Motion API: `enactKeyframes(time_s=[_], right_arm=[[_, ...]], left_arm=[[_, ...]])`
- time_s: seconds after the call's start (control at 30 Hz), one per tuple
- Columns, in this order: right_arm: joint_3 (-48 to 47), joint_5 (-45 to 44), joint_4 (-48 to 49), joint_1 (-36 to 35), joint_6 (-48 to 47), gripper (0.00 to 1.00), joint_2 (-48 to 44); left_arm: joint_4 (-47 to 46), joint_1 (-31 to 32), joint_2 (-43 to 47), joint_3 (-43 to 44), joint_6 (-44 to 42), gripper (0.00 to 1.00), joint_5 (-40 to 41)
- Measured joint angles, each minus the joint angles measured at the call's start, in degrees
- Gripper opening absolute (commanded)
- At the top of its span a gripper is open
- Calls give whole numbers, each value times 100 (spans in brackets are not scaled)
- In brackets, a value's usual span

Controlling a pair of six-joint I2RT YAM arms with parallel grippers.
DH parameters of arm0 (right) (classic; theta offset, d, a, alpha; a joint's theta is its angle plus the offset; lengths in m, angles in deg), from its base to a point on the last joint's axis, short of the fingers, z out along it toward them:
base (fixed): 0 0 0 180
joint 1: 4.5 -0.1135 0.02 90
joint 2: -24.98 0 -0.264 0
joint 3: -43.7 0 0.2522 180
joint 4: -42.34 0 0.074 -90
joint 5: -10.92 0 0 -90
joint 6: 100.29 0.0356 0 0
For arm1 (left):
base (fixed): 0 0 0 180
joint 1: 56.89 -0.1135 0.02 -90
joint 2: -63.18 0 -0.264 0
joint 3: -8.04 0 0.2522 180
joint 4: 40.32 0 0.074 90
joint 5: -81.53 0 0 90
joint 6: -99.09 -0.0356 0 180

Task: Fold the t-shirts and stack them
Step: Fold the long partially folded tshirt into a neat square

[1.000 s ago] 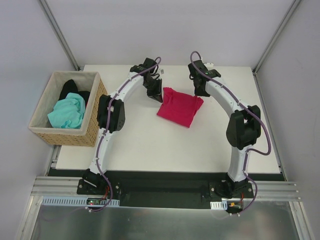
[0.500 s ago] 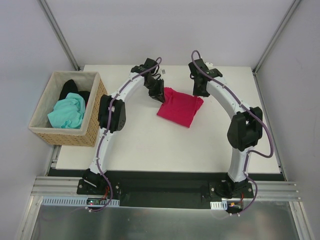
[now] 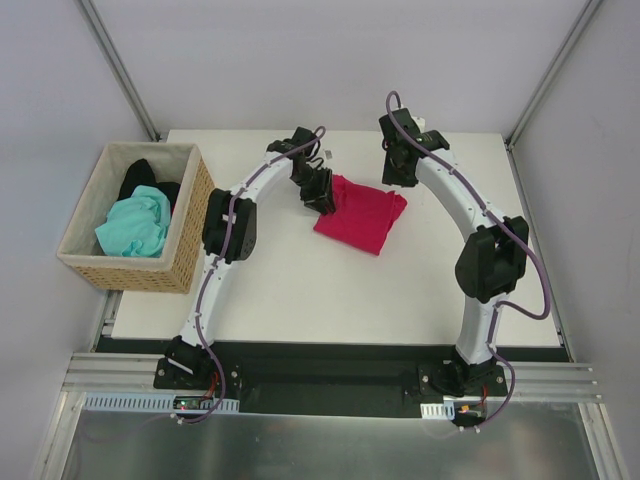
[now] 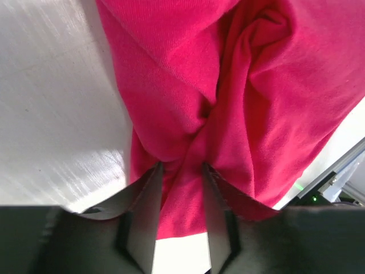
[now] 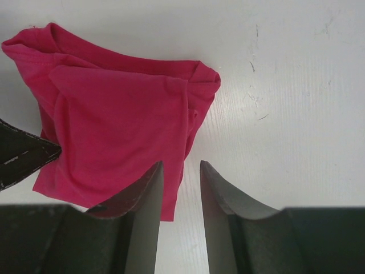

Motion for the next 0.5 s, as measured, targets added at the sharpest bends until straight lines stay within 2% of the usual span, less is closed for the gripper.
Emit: enactKeyframes(time_s=[0.03, 0.07, 0.17, 0.5], right_arm=[[-13, 26, -15, -2, -4, 35, 0], [-26, 59, -22, -2, -4, 35, 0], [-48, 131, -35, -2, -4, 35, 0], [-315, 420, -101, -7, 0, 35, 22]], left_arm=[[0, 0, -15, -2, 7, 25, -33], [-2, 0, -33, -11, 7, 16, -57], [-9, 0, -42, -13, 22, 0, -94], [-131, 0, -39, -306, 0, 0, -94]])
